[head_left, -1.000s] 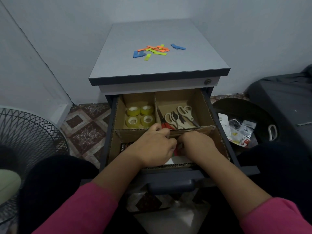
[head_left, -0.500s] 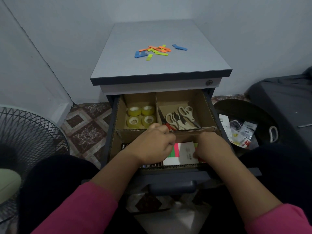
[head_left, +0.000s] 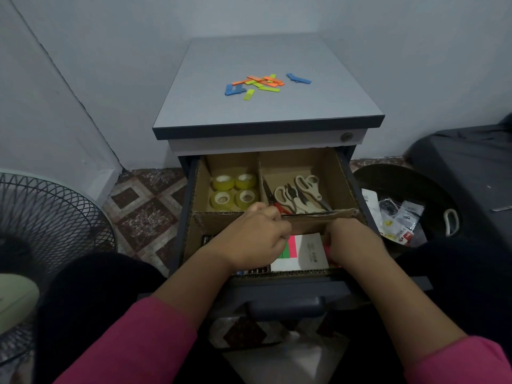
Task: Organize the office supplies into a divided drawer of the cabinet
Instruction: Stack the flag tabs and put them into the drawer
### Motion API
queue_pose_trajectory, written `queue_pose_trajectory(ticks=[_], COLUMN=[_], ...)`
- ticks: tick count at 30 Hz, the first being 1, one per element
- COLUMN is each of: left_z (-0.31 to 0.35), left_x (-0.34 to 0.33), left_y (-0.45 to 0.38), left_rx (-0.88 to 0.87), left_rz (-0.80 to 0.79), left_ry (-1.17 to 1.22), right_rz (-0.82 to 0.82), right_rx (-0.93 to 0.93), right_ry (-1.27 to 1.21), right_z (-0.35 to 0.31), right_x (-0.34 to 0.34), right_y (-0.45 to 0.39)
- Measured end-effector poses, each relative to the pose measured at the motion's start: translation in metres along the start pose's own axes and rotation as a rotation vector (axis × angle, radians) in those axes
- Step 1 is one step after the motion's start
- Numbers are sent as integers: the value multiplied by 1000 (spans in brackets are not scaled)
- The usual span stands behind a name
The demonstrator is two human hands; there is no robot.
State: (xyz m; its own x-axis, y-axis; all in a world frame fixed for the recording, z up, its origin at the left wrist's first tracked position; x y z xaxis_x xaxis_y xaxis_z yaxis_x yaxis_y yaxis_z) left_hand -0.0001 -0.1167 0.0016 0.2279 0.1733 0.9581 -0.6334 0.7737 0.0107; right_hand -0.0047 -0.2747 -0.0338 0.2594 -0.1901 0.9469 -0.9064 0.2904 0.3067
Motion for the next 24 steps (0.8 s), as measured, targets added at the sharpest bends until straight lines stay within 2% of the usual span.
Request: queue_pose_trajectory(ticks=[18, 24], left_z=[-1, -1], left_x=[-1, -1], left_y=[0, 0], left_rx=[-17, -26], left_rz=[7, 30], left_ry=[1, -8], right_rz=[30, -27], right_rx=[-1, -35], right_ry=[-22, -114], right_z=[-3, 0], right_x=[7, 16], right_y=[6, 8])
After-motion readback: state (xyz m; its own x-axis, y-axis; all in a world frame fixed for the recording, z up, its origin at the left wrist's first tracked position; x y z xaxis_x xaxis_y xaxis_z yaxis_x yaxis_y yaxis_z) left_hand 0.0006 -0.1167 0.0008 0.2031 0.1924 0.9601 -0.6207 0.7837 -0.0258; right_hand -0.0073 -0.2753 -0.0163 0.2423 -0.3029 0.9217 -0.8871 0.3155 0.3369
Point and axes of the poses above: each hand's wrist, its own y-axis away from the middle knuckle, its own x-axis out of the back of the hand, z = x × y, the point moved 7 cm from there along -y, towards the middle knuckle, and after that the axes turned 8 degrees about -x, right-handed, at the moved point
